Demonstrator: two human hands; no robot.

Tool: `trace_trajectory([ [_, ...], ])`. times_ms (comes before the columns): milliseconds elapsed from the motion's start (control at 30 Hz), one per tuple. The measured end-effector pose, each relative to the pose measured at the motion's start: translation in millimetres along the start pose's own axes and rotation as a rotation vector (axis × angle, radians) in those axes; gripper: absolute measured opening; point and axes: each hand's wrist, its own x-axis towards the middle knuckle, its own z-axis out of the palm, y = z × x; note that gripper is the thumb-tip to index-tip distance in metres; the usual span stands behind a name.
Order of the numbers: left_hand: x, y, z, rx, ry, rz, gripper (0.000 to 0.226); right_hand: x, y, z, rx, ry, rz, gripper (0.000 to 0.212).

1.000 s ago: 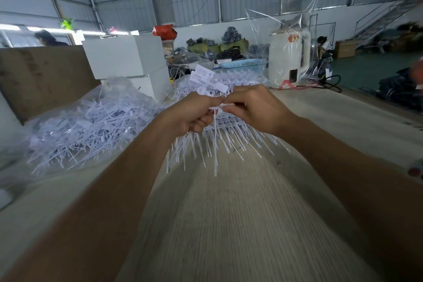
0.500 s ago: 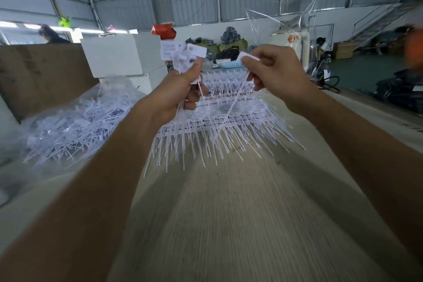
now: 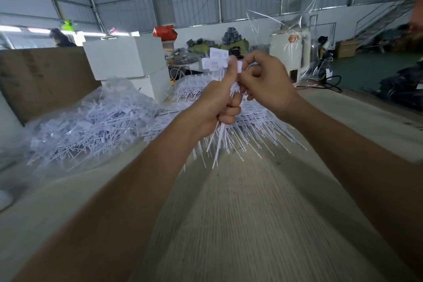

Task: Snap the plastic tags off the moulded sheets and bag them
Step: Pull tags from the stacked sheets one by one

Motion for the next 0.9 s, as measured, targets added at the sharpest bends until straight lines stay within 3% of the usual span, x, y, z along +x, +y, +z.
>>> trace_trajectory([
  [133, -1, -3, -1, 0.074, -0.055, 0.021, 0.039, -1, 10, -4, 0.12, -0.02, 0.065, 0.011],
  [267, -6, 17, -6, -0.07, 0.161, 0.072, 0.026, -3, 29, -12, 0.269, 0.057, 0.126, 0.008],
  [367, -16, 47, -27, -0.12, 0.238, 0.166, 0.026, -4, 52, -14, 0.095, 0.045, 0.114, 0.011],
  [467, -30, 64, -50, 0.01, 0.253, 0.178, 0.024, -19, 85, -9, -0.282, -0.175, 0.07, 0.019],
  [567, -41, 63, -77, 0.227, 0.344, 0.046, 0.023, -37, 115, -2, -0.661, -0.47, -0.01, 0.027],
  [667, -58, 56, -122, 0.506, 0.425, -0.151, 0.021, -40, 120, 1, -0.67, -0.436, -0.05, 0.02],
  [800, -98, 45, -196, 0.94, 0.373, -0.474, 0.027, -37, 122, 4, -0.684, -0.426, -0.055, 0.02],
  [900, -126, 37, -237, 1.104, 0.351, -0.621, 0.031, -36, 124, 5, -0.68, -0.44, -0.041, 0.021],
])
